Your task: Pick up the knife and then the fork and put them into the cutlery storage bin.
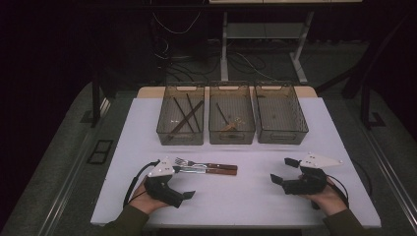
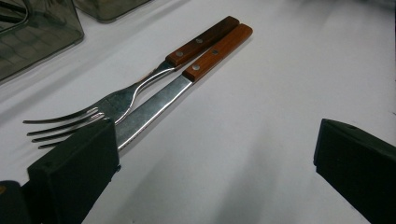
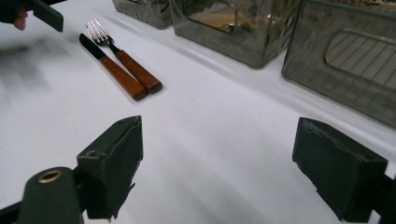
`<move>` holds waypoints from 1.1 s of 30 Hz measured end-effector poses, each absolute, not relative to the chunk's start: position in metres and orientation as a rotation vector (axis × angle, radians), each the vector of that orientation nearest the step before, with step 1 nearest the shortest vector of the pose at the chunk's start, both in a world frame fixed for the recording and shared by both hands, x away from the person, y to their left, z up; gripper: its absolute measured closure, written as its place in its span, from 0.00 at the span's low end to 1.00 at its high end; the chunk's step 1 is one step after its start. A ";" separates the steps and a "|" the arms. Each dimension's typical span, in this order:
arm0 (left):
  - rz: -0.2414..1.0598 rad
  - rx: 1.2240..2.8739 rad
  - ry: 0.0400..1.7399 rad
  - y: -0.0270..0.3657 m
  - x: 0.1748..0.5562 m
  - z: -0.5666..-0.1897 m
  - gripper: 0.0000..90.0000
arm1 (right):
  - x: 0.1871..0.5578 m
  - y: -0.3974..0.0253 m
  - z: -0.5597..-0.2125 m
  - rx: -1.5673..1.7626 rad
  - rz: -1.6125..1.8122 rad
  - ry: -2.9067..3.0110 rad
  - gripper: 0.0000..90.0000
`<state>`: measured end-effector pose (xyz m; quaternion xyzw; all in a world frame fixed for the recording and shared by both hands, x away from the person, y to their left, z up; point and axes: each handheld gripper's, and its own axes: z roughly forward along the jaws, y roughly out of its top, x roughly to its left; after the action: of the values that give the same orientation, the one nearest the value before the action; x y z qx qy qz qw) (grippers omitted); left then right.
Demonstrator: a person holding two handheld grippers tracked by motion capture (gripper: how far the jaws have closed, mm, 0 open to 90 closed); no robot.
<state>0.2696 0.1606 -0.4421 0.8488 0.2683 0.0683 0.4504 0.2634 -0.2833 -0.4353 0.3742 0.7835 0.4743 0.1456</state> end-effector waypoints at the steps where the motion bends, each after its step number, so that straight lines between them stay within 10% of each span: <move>1: 0.171 2.098 0.661 0.160 0.269 -0.441 0.00 | 0.261 -0.284 -0.437 1.080 1.367 2.252 0.18; 8: 0.184 2.105 0.641 0.159 0.269 -0.433 0.11 | 0.254 -0.283 -0.442 1.035 1.322 2.296 0.18; 25: 0.178 2.135 0.657 0.131 0.315 -0.417 0.93 | 0.259 -0.287 -0.442 1.047 1.341 2.282 0.18; 33: 0.209 2.202 0.707 0.119 0.339 -0.423 0.99 | 0.259 -0.287 -0.441 1.058 1.344 2.282 0.18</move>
<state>0.3388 0.1195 -0.4233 0.8698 0.2794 0.0824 0.3983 0.2592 -0.2867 -0.4412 0.3671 0.7918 0.4662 0.1445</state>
